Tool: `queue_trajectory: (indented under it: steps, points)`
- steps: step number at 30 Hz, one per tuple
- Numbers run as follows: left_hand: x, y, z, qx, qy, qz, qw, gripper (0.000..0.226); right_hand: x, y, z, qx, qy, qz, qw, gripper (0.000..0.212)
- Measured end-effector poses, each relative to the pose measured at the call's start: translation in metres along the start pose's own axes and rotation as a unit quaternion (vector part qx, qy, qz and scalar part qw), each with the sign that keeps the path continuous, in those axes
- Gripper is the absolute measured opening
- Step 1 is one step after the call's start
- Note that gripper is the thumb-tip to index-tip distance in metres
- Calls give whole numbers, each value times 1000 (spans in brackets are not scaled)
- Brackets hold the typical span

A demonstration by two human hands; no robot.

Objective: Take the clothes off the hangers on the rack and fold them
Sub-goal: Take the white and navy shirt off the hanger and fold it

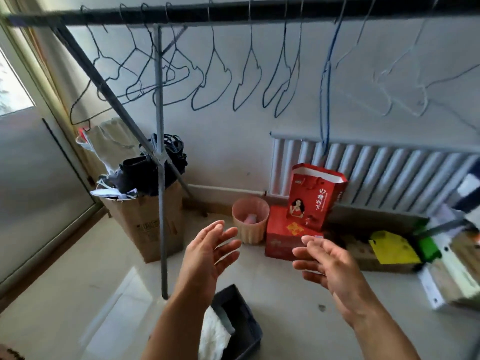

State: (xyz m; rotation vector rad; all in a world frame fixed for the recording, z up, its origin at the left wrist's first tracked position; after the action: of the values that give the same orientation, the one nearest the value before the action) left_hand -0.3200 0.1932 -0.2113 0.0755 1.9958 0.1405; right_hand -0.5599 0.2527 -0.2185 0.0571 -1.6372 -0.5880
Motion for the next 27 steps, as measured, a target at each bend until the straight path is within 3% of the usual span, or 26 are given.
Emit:
queue_trajectory:
  steps: [10,21,27]
  points:
    - [45,49,-175,106,1,6,994,25,43,40,178,-105,-50,68,991,15]
    - [119,145,-405,228,18,42,973,24,92,76,405,-156,-67,114,979,18]
    - [133,174,-490,270,-4,26,963,23,160,88,504,-243,-31,205,948,11]
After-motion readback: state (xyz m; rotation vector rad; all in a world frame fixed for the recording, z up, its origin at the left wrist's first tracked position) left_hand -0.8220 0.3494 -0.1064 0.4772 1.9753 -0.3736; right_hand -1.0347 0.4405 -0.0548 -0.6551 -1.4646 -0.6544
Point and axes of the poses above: each hand's wrist, its own y-axis away from the middle knuckle, its own z-axis out of the back of the hand, x = y × z, the point moved 10 cm from there along -y, towards the middle knuckle, and after that the axes turned 10 degrees about -z, right-handed, at the moved point
